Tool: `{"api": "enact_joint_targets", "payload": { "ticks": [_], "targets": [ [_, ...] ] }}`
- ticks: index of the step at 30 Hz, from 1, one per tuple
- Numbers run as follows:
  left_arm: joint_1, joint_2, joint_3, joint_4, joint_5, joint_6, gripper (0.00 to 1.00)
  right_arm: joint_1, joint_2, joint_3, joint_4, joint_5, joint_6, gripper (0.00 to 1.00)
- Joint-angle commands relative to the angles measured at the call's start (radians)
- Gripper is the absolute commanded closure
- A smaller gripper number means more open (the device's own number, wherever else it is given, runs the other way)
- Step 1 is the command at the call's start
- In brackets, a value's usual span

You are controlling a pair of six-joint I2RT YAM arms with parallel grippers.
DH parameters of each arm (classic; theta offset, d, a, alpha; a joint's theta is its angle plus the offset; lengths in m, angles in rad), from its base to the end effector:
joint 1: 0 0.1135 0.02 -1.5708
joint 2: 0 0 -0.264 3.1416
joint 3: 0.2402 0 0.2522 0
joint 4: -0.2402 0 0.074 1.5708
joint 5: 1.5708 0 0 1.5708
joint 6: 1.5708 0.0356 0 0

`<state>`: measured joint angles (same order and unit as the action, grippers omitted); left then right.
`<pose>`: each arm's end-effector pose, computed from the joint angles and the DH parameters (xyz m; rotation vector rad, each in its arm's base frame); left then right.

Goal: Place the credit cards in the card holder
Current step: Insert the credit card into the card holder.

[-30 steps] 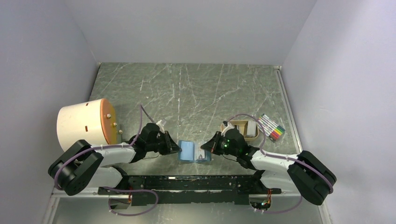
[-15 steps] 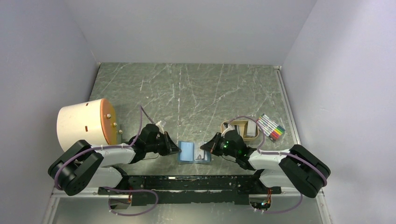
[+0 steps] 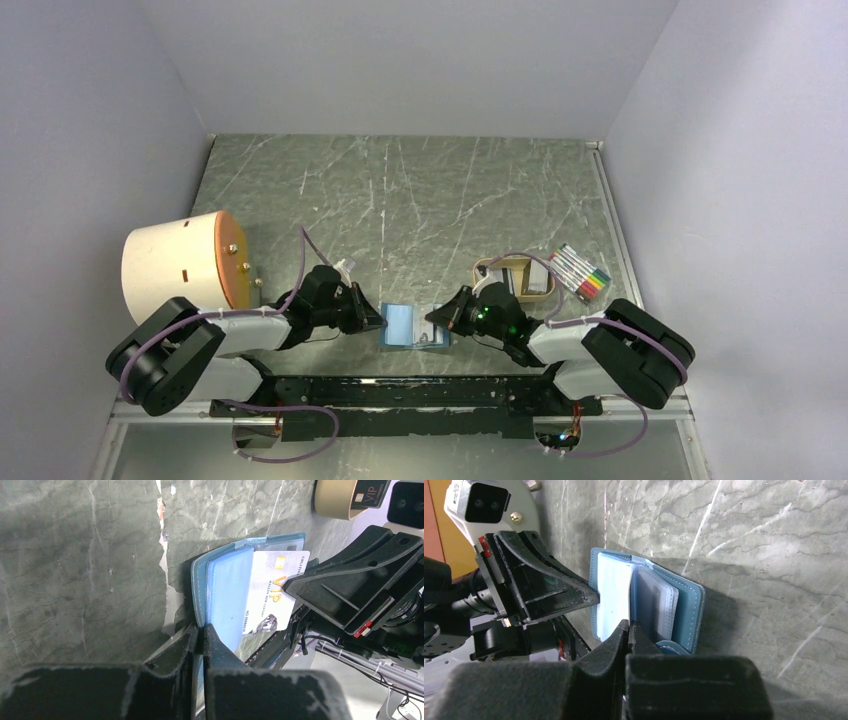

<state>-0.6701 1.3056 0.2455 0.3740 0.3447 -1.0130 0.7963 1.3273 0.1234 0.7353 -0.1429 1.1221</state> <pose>0.1540 -0.1374 0.1158 -0.2266 2.5346 -1.1899 0.1346 0.1448 0.1132 0.2748 2.2994 1.2593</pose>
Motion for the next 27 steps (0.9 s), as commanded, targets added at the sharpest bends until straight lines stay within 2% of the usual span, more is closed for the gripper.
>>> {"api": "enact_joint_targets", "payload": {
  "ticks": [1, 6, 12, 18, 25, 27],
  "targets": [
    [0.004, 0.005, -0.006, 0.034, 0.021, 0.005, 0.91, 0.013, -0.009, -0.01, 0.054, 0.003, 0.011, 1.0],
    [0.004, 0.009, -0.009, 0.037, 0.022, 0.004, 0.91, 0.013, 0.021, -0.004, 0.079, -0.008, 0.019, 1.0],
    [0.005, 0.005, -0.008, 0.033, 0.019, 0.003, 0.91, 0.013, 0.092, -0.02, 0.185, -0.025, 0.047, 1.0],
    [0.004, 0.008, -0.013, 0.04, 0.019, -0.002, 0.91, 0.014, 0.107, -0.03, 0.2, -0.028, 0.047, 0.98],
    [0.004, 0.013, -0.019, 0.051, 0.022, -0.008, 0.91, 0.029, 0.024, -0.042, 0.059, 0.007, 0.052, 0.97],
    [0.005, 0.007, -0.024, 0.053, 0.019, -0.01, 0.91, 0.037, 0.005, -0.043, 0.037, 0.016, 0.043, 0.93]
  ]
}}
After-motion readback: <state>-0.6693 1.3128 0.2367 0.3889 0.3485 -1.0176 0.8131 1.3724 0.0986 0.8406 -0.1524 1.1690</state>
